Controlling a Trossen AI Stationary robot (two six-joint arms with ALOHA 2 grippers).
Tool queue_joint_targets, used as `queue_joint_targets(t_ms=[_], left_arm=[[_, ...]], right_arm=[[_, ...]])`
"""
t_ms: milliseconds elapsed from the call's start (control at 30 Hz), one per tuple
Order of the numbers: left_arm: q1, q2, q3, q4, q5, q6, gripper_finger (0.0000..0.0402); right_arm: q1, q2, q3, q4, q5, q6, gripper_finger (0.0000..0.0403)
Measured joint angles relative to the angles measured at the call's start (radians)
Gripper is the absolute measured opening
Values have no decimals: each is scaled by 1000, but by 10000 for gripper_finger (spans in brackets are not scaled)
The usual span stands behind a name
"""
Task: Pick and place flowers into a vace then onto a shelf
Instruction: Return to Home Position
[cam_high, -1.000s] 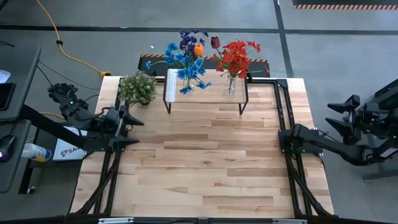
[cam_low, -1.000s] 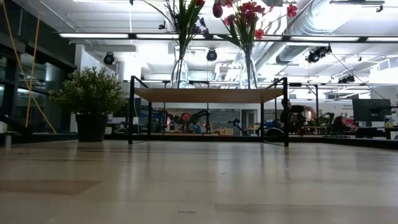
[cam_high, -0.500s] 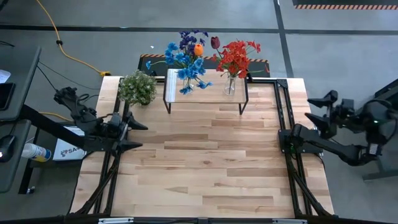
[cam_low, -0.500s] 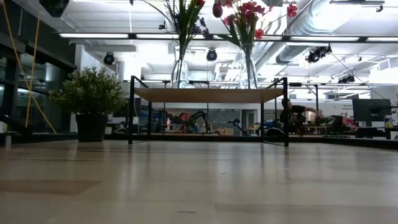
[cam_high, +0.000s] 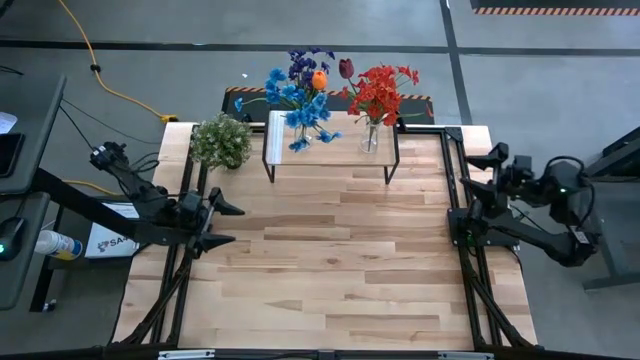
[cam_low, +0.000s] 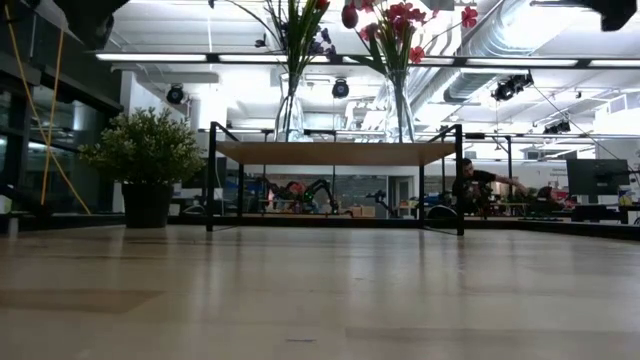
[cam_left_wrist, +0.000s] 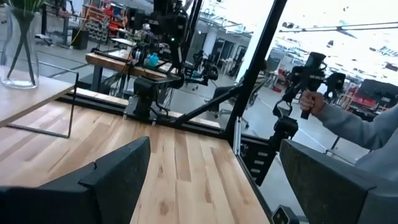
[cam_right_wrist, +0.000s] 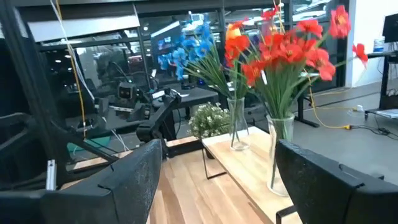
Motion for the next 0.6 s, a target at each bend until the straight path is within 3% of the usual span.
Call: queue_joint_targets(t_ms=[600], left_arm=[[2, 9, -31, 120, -32, 72, 390]], right_arm=[[0, -2, -345, 430, 11, 53, 303]])
